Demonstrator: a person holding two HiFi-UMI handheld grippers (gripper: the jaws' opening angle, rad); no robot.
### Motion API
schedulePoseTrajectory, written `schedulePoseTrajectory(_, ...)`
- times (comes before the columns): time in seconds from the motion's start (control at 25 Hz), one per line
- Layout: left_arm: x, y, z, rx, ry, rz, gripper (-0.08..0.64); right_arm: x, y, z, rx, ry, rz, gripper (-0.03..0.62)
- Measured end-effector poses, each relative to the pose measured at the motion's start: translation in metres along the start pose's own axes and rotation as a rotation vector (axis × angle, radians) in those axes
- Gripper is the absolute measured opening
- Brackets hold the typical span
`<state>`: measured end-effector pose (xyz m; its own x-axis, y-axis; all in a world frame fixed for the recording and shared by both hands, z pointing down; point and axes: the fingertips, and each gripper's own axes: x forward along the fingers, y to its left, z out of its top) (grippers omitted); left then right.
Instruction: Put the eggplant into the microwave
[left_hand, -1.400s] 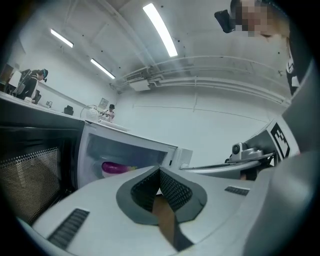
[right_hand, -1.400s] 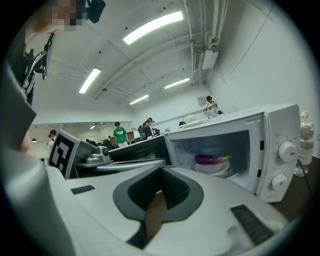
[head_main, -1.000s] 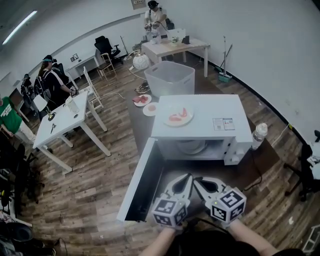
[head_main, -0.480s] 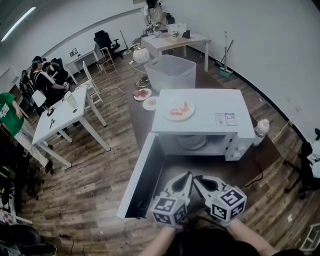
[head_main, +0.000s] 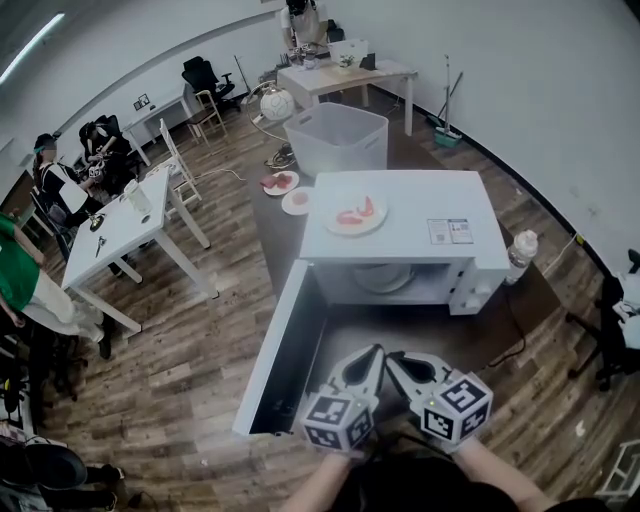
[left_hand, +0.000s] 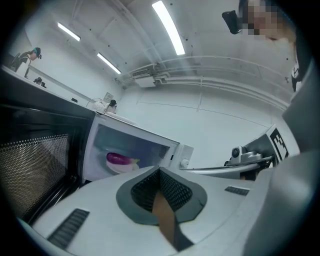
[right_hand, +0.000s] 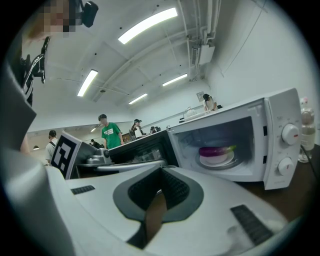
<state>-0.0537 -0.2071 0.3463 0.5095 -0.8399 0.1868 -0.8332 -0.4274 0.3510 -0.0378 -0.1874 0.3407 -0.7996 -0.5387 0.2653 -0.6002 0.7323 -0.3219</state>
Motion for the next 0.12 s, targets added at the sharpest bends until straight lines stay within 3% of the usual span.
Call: schedulePoseTrajectory(0.12, -0.0024, 0.0016, -0.0008, -0.006, 0.002, 0.002, 0.011, 0.001, 0.0022, -0.0011, 0.003, 0.003, 0.003, 0.0)
